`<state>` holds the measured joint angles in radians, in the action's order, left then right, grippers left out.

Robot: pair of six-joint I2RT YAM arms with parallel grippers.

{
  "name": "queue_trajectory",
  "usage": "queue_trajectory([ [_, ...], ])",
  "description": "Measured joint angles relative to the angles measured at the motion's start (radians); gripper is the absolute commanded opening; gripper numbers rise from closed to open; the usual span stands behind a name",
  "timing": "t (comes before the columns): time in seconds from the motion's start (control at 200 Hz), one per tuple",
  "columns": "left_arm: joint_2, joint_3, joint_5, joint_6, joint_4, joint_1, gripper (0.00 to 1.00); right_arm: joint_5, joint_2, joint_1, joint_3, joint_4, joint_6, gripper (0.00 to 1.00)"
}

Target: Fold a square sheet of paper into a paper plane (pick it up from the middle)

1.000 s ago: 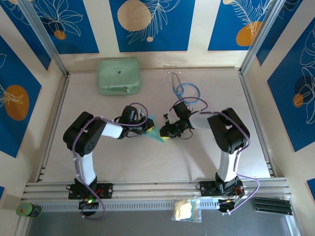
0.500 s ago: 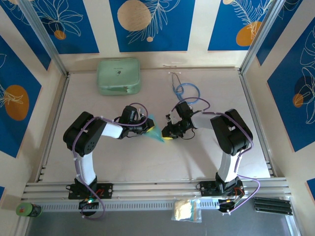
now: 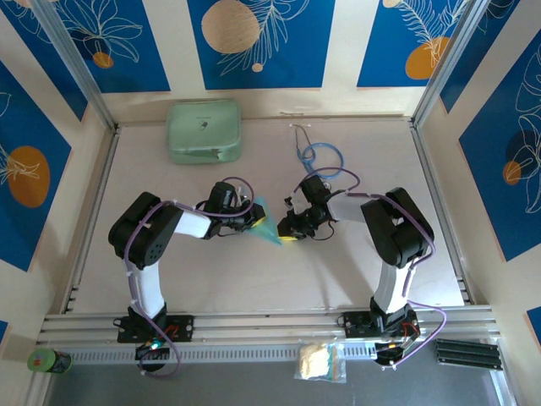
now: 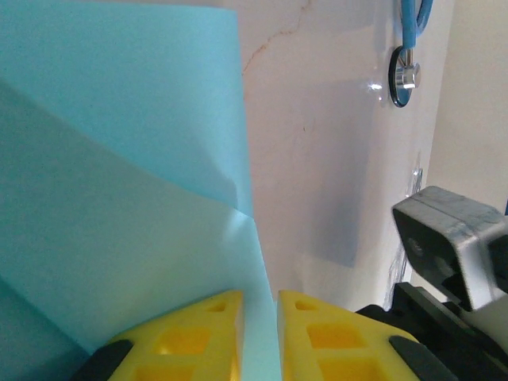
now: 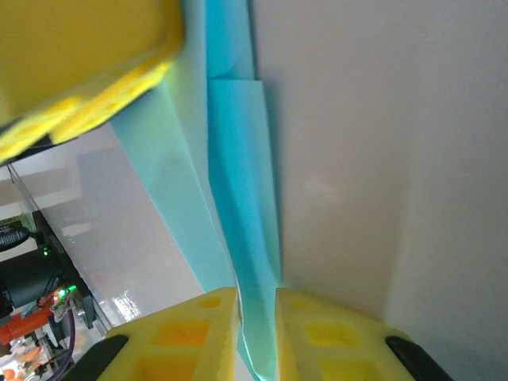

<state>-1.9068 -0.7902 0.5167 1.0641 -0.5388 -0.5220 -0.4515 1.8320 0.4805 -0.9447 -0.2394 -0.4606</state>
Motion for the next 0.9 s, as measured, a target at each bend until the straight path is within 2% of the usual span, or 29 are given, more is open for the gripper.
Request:
queue_trajectory([
  [0.28,0.0,0.0,0.0,0.001,0.0,0.001,0.19,0.038,-0.025,0.008,-0.014,0.001,-0.002,0.23],
  [0.9,0.0,0.003,0.0,0.003,-0.005,0.002,0.19,0.052,0.074,0.046,-0.103,0.0,0.0,0.24],
])
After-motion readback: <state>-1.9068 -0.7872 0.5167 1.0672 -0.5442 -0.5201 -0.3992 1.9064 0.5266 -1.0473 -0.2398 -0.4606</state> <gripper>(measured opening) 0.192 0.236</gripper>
